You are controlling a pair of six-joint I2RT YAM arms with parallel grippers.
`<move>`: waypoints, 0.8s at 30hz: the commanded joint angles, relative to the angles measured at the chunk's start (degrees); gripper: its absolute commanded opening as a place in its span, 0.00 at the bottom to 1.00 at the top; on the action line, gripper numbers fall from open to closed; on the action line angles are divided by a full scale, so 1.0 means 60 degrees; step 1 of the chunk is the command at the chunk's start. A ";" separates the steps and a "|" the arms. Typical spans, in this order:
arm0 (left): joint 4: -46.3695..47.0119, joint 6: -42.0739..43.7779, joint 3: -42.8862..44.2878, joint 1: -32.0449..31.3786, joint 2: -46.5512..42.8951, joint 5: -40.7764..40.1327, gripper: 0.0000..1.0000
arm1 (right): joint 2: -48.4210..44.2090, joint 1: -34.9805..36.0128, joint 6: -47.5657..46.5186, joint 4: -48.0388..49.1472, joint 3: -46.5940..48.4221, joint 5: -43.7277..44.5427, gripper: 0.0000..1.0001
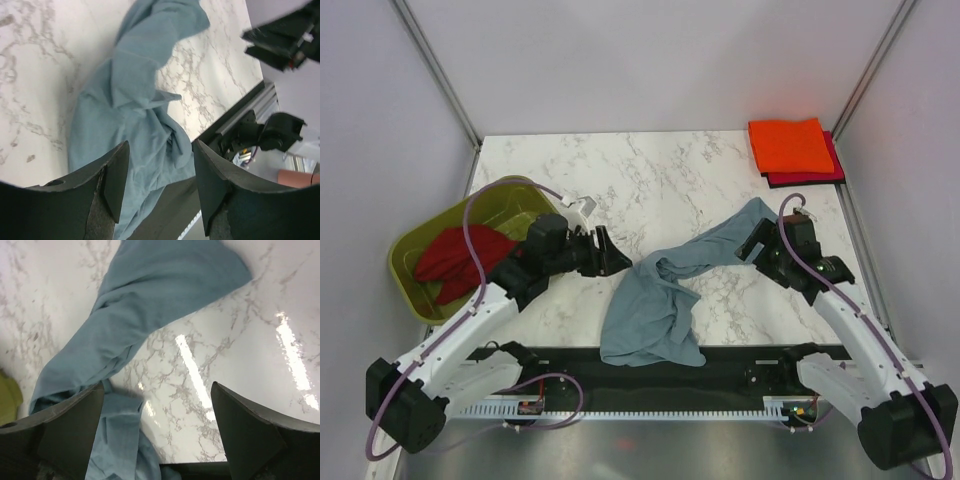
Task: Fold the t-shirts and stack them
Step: Move the tshirt to the center of the board
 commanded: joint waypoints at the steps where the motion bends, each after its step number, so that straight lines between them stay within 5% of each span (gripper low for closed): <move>1: -0.0813 0.0880 0.0333 -0.0762 -0.0183 -0.0642 0.62 | 0.0911 0.0000 0.0729 0.0033 0.0573 0.1700 0.96; 6: -0.0783 -0.0057 -0.0180 -0.3177 -0.0185 -0.2204 0.62 | 0.2713 -0.0044 0.1534 0.0708 0.0924 0.2873 0.70; 11: -0.0375 -0.0805 -0.0254 -0.5417 0.0618 -0.3308 0.60 | 0.4162 -0.0556 0.2296 0.0884 0.1188 0.2671 0.72; 24: 0.1590 -0.0265 0.0448 -0.6945 0.3915 -0.3485 0.68 | 0.5411 -0.1187 0.2956 0.2056 0.0633 0.2346 0.55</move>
